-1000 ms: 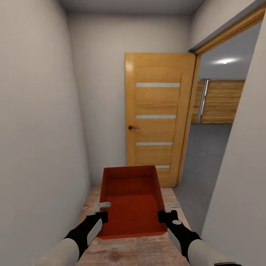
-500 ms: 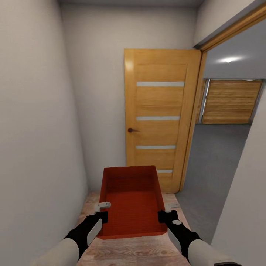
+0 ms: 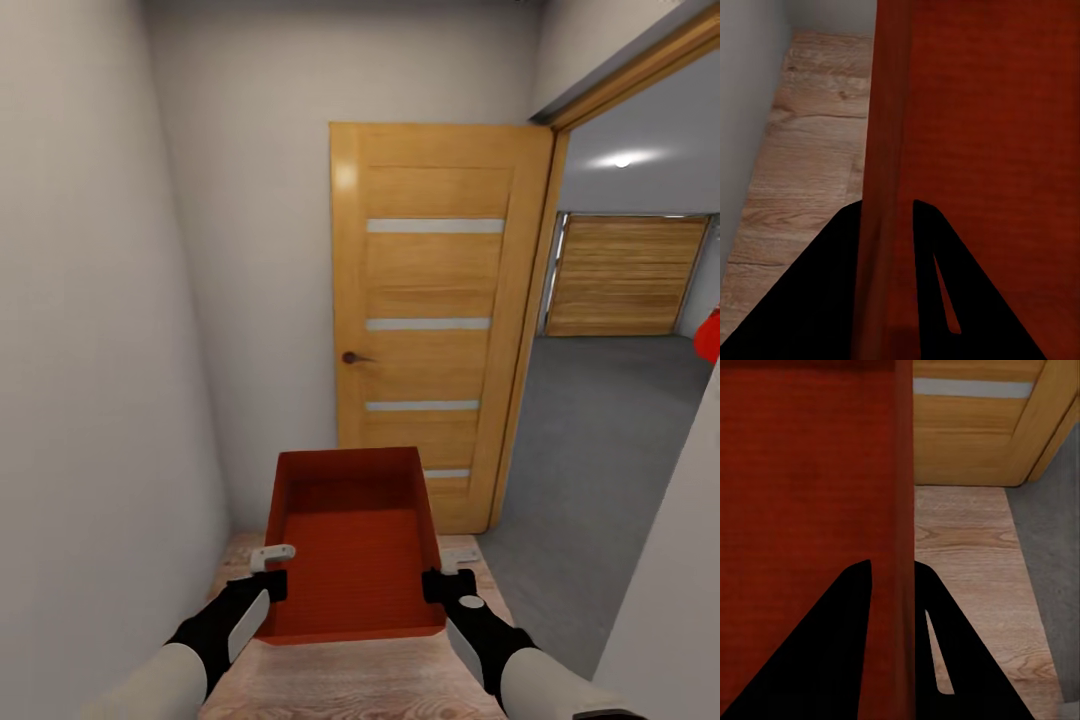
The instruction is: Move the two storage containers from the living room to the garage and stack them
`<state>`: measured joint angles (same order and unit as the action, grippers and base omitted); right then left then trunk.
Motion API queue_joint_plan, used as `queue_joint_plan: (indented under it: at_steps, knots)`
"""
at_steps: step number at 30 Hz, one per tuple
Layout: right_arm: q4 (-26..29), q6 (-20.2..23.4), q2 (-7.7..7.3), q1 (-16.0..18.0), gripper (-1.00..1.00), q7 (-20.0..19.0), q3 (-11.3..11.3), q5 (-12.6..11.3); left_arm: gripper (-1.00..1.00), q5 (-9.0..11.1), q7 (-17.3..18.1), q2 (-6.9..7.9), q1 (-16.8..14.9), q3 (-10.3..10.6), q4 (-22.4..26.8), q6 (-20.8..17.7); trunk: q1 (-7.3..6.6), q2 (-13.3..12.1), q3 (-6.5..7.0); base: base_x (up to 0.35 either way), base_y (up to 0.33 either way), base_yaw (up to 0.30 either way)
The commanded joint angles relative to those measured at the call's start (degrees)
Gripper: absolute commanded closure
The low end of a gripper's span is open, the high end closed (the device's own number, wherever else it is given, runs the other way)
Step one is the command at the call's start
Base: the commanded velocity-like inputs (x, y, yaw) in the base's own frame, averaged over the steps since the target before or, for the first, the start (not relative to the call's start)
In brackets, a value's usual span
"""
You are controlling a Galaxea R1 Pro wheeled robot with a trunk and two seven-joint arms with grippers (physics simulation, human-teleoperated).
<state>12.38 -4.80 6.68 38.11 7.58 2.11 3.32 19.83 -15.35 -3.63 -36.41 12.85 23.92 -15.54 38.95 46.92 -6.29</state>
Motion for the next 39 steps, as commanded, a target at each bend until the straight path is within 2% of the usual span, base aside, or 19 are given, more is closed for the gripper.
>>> queue_joint_plan:
  at_steps: [1, 23, 39]
  knots:
    - [-0.2, -0.2, -1.48, 0.0, 1.0, 0.8, -1.1, 0.2, 1.0, -1.4, -2.5, 2.76, -0.1, -3.5, 0.3, 1.4, 0.02, 0.1, -0.09, 0.023, 0.0, -0.196]
    - [-0.2, -0.1, -1.4, 0.0, 1.0, 0.9, -1.1, 0.2, 1.0, -1.5, -2.7, 2.67, -0.1, -3.5, 0.4, 1.5, 0.02, 0.1, -0.09, 0.008, 0.003, -0.278]
    - [-0.2, -0.1, -1.36, 0.0, 1.0, 1.0, -1.1, 0.2, 1.0, -1.4, -2.5, 2.67, -0.1, -3.5, 0.3, 1.5, 0.02, 0.1, -0.09, 0.23, 0.204, -0.285]
